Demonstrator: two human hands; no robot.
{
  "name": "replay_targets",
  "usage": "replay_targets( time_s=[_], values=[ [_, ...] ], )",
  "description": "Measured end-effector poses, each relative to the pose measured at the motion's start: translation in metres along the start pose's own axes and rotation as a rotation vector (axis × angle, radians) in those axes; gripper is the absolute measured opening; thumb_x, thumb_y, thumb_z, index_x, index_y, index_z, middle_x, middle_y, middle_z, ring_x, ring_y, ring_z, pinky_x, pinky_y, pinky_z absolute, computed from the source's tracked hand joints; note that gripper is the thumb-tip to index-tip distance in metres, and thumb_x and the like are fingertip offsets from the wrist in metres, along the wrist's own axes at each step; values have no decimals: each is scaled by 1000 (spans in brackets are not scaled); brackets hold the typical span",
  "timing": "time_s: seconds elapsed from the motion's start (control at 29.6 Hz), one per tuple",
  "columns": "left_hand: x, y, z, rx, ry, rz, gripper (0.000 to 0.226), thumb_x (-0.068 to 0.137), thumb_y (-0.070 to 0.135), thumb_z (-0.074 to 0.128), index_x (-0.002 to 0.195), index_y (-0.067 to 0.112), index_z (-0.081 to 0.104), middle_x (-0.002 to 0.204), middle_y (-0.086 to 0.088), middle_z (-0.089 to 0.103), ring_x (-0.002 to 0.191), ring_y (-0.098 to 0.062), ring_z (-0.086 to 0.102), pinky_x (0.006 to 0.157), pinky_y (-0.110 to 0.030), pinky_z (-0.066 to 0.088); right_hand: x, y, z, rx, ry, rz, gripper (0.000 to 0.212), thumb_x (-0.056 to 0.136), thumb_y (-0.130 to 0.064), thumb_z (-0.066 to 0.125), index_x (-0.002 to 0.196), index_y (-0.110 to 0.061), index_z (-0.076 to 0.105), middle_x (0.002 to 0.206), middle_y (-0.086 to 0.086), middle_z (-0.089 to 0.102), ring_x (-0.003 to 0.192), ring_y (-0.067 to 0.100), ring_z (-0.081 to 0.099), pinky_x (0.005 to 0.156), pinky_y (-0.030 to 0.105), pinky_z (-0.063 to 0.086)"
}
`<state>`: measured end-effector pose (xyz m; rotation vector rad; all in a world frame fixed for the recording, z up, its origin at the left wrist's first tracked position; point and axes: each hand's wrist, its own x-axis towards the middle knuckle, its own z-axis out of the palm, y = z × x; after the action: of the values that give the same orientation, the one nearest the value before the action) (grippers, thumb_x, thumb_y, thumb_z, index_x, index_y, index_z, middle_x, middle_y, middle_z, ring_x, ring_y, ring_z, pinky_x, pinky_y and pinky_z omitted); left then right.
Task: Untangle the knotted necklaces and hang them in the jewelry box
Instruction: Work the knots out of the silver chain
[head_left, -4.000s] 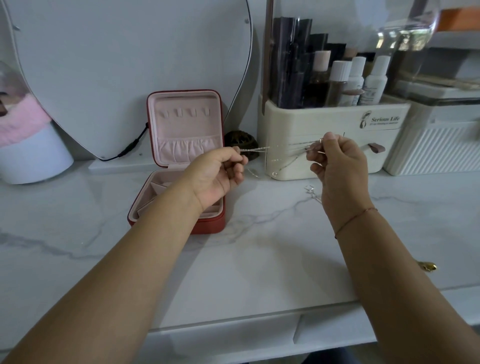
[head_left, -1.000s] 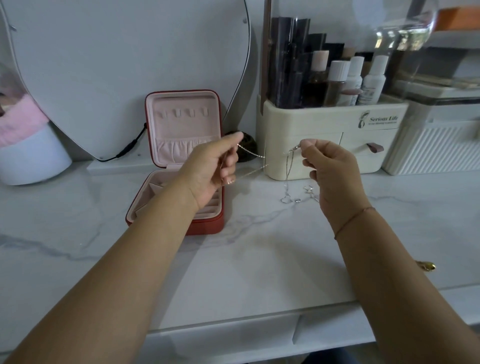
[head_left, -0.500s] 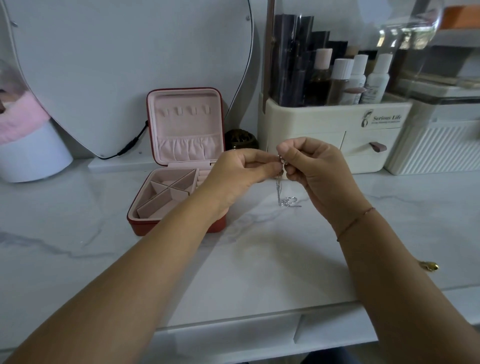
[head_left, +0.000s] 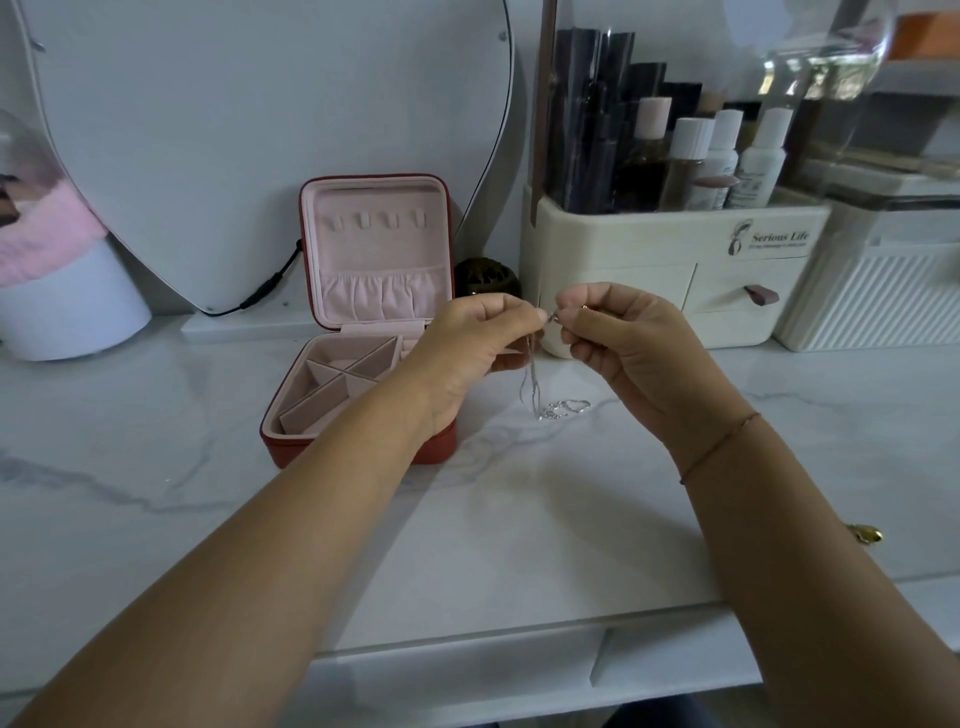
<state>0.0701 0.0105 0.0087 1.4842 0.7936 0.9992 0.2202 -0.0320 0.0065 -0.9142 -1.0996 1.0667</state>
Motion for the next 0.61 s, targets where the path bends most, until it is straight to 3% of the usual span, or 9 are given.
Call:
replay_targets(
  time_s=[0.14,0.24,0.34,0.47,0.61],
  values=[
    [2,-2,-3,14,-13,33,8,89,14,62,85,14,69,77,5,68,77,-6,62,77,-23,51,0,1,0,-31,-85,72,12,87,1,60,98,-2,62,71,5,54,62,8,49,57,15,42],
    [2,-2,-4,8,-18,24,12,88,10,62,81,17,68,78,3,66,79,-8,61,77,-24,50,0,3,-1,-63,-82,102,12,80,-9,65,92,-5,65,65,1,52,58,6,44,53,13,40],
    [3,-1,-4,8,-9,-12,13,87,11,62,77,15,68,76,1,65,77,-10,60,77,-26,49,-1,3,0,-72,-89,100,5,87,-8,61,88,-5,65,63,0,45,56,6,39,52,13,37],
    [3,-1,-1,133,-36,-48,17,87,14,57,92,2,68,80,-5,63,82,-12,60,84,-33,49,-1,2,2,-54,-90,93,14,93,-8,55,83,-6,63,64,2,51,58,7,45,56,14,40],
    [1,0,2,119,-8,-43,13,90,16,51,87,11,63,81,-2,64,79,-10,61,78,-30,49,-2,3,8,-125,-44,45,14,91,-3,55,79,-5,62,63,4,55,60,8,49,62,20,40]
  ],
)
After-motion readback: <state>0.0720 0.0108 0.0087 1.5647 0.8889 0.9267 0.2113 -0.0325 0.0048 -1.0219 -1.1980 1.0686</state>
